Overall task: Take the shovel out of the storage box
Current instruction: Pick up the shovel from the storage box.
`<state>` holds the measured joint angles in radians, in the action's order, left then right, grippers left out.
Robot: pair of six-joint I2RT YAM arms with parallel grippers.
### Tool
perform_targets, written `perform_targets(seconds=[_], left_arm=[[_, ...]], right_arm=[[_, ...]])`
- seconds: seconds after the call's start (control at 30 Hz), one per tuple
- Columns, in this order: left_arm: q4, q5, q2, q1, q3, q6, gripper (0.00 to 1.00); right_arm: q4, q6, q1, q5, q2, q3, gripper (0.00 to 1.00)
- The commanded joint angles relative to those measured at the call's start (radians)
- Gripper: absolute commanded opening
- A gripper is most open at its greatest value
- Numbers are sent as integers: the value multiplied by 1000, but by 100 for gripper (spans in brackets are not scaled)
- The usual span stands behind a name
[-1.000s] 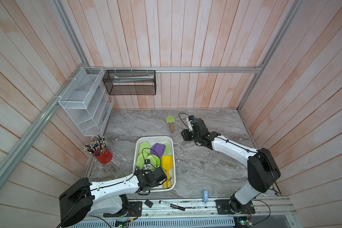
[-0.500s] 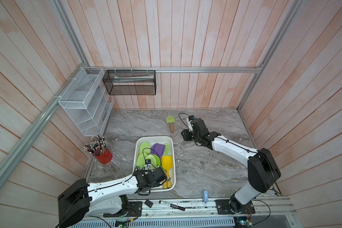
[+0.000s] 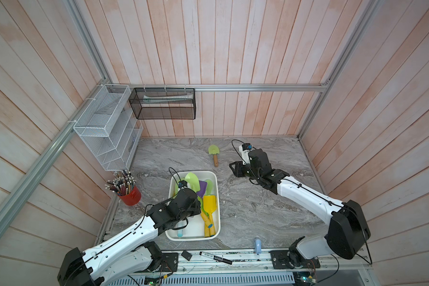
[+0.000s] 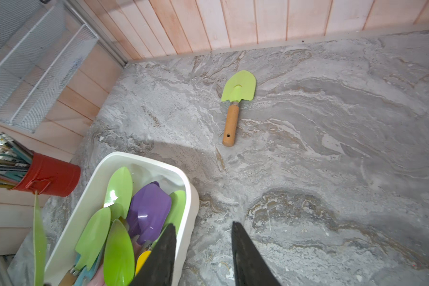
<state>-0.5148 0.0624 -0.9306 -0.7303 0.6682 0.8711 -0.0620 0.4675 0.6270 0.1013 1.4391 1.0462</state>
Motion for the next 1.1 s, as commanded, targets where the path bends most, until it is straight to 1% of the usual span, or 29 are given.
perform_targets(seconds=[0.0,0.1,0.2,0.27,0.33,0.5,0.83,0.97,1.07], left_arm=[[269,-316,45,150,-28,-104,20],[454,-549,34,293,-81,-76,20],[655,-724,13,390,-142,0,20],[779,-804,-12,428,-174,57,20],[870,-855,-39,443,-193,99,20],[1003,-929,-75,445,-205,145,20],[1133,-969,-86,448,-248,215,20],[1158,-978,-103,447,-252,224,20],[1183,-984,-112,448,-249,235,20]], right_arm=[[134,93,-2,167,-30,-65,42],[333,213,-4,356,-32,-133,48],[528,326,-3,480,-23,-187,54],[629,384,1,530,-9,-211,56],[717,426,9,576,10,-218,58],[824,492,39,652,92,-184,60],[942,560,82,690,182,-140,61],[995,599,103,708,212,-121,61],[985,594,117,712,222,-105,60]])
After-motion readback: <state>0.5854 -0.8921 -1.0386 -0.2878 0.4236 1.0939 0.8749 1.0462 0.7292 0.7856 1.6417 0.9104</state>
